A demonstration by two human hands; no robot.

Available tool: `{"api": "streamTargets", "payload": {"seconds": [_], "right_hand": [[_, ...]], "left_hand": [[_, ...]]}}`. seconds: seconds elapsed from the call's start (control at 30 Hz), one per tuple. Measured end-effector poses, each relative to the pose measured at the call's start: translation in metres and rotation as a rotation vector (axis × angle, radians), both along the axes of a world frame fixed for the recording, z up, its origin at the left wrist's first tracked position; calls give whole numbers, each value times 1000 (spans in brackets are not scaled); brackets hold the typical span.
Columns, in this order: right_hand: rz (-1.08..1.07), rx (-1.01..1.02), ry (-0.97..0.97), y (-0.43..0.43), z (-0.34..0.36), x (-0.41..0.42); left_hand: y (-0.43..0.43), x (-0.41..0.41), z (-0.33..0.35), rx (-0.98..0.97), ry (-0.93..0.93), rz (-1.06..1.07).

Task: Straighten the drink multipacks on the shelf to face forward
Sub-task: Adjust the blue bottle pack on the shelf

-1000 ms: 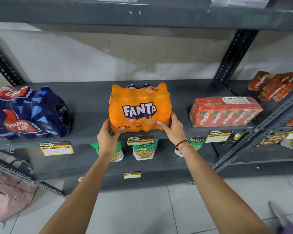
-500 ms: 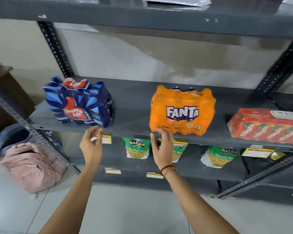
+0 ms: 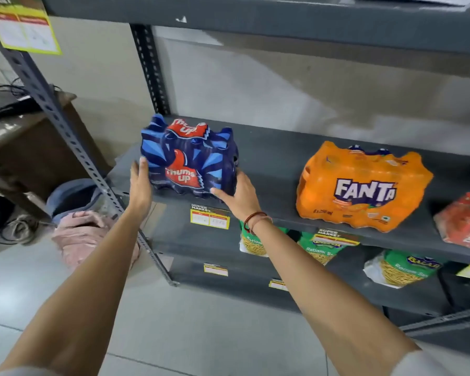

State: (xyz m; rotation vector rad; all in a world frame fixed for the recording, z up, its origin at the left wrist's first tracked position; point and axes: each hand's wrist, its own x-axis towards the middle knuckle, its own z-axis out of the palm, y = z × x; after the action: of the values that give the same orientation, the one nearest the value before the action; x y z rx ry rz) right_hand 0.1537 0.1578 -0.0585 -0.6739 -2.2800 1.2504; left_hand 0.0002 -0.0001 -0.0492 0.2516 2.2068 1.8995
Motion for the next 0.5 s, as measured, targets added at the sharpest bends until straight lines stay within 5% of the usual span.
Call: {"api": "streamTargets", "payload": {"seconds": [0.5], "right_hand": [[-8,71,-50,27,-2,33]], "left_hand": [[21,25,-10,-9,51,-134]]}}
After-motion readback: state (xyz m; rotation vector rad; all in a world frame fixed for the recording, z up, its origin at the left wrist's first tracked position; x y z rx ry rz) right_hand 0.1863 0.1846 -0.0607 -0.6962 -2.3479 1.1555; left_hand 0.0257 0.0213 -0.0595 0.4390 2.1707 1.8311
